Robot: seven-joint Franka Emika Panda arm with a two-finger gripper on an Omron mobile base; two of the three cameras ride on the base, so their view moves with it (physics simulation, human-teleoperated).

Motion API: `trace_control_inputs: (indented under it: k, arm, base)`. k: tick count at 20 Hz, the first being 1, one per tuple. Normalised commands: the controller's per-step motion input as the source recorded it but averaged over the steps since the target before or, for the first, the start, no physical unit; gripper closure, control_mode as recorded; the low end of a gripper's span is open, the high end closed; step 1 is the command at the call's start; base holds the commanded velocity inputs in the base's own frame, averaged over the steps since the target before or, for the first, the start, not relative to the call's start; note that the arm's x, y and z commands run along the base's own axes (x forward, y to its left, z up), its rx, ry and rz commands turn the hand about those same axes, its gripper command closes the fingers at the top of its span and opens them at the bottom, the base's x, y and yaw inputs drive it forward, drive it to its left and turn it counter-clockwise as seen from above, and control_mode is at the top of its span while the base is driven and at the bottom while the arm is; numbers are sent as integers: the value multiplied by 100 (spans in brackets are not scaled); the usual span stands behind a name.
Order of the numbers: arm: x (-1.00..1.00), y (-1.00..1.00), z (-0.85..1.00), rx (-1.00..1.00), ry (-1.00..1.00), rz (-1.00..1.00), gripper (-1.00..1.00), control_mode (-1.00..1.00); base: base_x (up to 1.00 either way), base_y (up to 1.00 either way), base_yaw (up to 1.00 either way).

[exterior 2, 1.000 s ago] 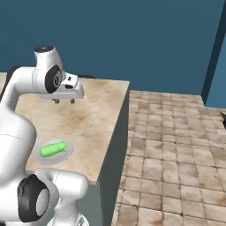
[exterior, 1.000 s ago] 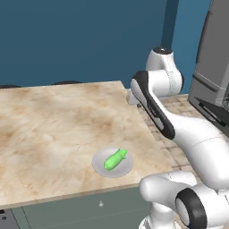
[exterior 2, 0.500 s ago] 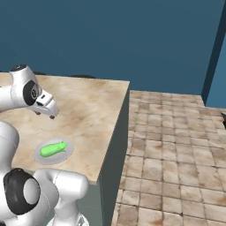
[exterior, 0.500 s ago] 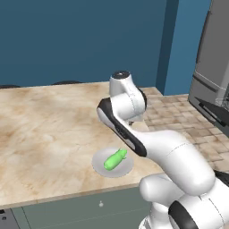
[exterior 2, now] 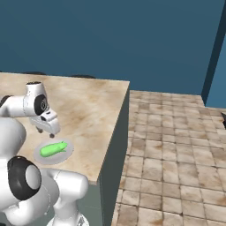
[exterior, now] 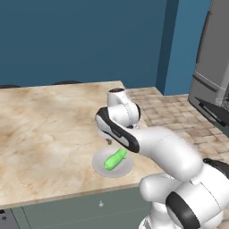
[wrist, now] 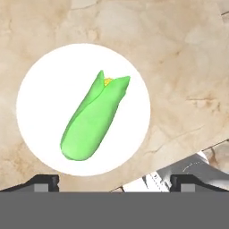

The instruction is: Place the corn on the bottom rack of the oven.

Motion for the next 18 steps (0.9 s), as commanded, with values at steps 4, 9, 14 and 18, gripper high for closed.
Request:
trace_control_inputs:
  k: [4,9,14,18]
  arm:
    - [10,9,-79,0,1,-10,-100,-100]
    - [44,28,-64,0,0,-2,-100,-100]
    - [27,42,-46,0,0,-1,-100,-100]
    - [-1,1,-44,0,3,-5,-100,-100]
  base:
    - [0,0,0]
    - [0,0,0]
    - [0,0,0]
    - [0,0,0]
